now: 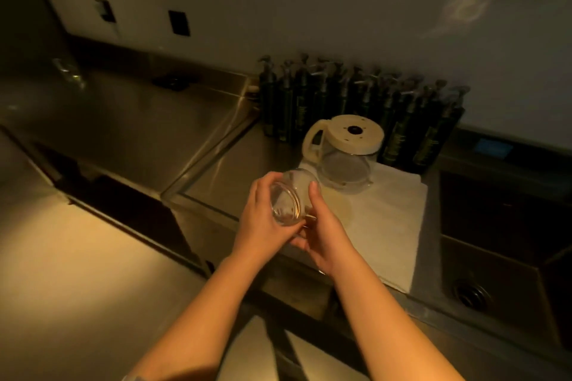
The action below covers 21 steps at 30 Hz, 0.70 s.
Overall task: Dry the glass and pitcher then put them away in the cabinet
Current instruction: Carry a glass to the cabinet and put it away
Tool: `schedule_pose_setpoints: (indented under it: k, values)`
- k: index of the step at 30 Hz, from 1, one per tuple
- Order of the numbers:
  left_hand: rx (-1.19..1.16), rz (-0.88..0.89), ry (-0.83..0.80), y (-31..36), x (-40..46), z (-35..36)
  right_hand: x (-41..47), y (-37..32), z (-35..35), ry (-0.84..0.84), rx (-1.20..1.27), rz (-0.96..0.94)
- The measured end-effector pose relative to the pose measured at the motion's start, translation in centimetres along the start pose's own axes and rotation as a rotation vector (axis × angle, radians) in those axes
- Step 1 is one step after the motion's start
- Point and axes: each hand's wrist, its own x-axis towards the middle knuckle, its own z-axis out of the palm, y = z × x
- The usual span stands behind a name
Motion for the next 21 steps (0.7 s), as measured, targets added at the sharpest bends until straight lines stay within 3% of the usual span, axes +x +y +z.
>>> schedule_pose_setpoints:
  k: [5, 10, 14, 21]
  values:
    - [-0.024, -0.075, -0.031, -1.9, -2.9, -6.0, -1.2, 1.8, 5.0, -0.081, -0.008, 0.026]
    - [-0.093, -0.134, 0.050, -3.7, -5.3, -11.4, -1.3, 3.0, 9.6, -0.105, -0.214, -0.085]
    - [-0.164, -0.201, 0.126, -5.1, -6.8, -16.0, -1.2, 4.2, 13.3, -0.245, -0.437, -0.204]
    - [-0.156, -0.329, 0.213, -8.4, -8.0, -21.8, -0.1, 6.4, 19.6, -0.499, -0.539, -0.247]
